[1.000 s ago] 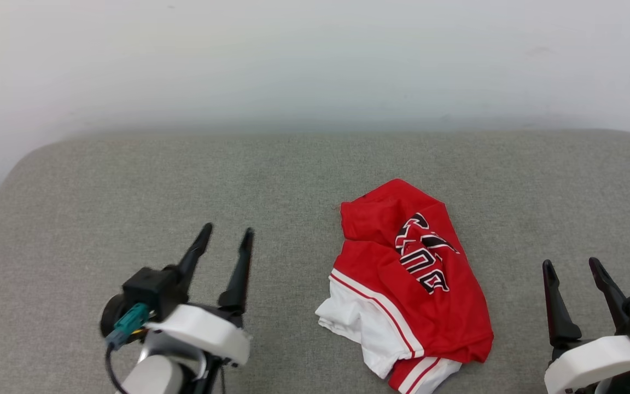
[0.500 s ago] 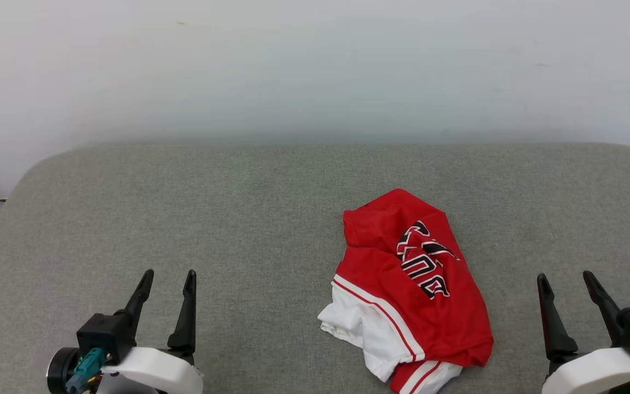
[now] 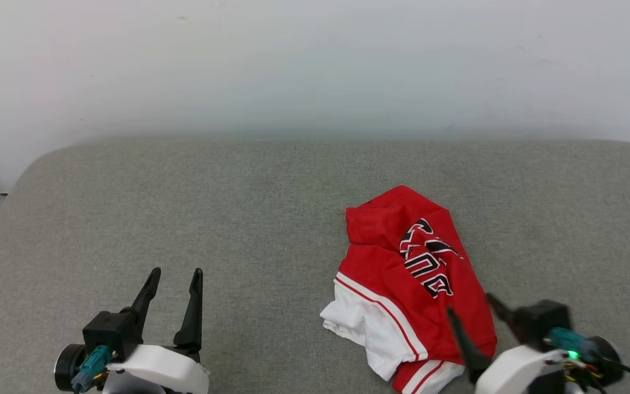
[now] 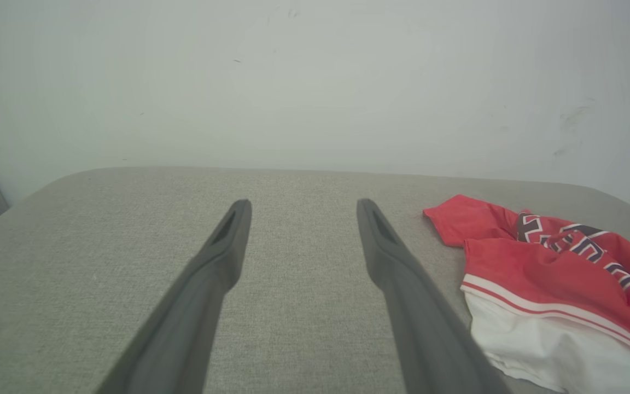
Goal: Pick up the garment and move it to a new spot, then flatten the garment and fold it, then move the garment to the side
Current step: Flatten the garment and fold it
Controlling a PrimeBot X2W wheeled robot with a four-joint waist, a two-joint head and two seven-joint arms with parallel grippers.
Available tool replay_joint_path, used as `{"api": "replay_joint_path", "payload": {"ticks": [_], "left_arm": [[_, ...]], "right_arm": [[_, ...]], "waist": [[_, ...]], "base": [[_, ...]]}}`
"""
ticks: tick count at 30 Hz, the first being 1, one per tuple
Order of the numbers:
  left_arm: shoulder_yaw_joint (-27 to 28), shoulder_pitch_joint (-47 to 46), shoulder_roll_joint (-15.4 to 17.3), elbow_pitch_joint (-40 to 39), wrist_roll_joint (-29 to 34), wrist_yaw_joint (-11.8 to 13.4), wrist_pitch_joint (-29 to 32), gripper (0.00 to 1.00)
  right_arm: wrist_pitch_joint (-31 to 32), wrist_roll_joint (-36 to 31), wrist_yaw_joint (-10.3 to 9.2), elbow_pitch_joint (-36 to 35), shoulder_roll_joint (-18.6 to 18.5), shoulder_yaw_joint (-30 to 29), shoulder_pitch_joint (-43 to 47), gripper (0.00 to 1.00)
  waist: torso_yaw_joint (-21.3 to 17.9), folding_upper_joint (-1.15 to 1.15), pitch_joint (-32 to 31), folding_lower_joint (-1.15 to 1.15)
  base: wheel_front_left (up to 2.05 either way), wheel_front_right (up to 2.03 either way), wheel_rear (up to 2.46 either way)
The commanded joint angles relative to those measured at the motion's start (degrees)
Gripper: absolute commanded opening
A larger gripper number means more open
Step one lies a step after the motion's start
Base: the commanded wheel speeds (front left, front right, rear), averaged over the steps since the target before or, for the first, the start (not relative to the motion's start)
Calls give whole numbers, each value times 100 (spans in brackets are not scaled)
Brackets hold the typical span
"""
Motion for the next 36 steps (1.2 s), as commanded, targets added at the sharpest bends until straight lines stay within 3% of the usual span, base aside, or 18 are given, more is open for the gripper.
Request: {"api": "replay_joint_path", "payload": {"ticks": [1,10,16,25,26,28,36], "left_arm": [[4,-80,-21,7,47,-25,-13,100],[32,-301,-188,-43,143,-160,-13,100],[106,-524,-323,-98,224,-290,-13,100],[304,-731,-563,-105,400,-473,-13,100],[331,-732,-588,-112,415,-496,-13,100],[378,-723,-630,-119,461,-518,-13,100],[570,-617,-747,-93,592,-612,-13,100]], "right_arm": [[106,65,-4,14,-122,114,-106,100],[1726,853,-5,356,-987,1982,-928,100],[2250,1109,-5,899,-1214,2856,-1627,100],[2831,1362,-2,2130,-1254,3423,-1991,100],[2901,1388,-1,2231,-1249,3489,-1976,87],[2923,1494,6,2347,-1224,3558,-1992,0],[2149,1494,-4,1933,-1020,3268,-2540,0]], "waist": [[16,0,18,0],[196,0,299,0],[369,0,638,0],[538,0,922,0],[541,0,933,0],[544,0,943,0],[443,0,839,0]], "base": [[0,0,0],[0,0,0],[0,0,0],[0,0,0],[0,0,0],[0,0,0],[0,0,0]]}}
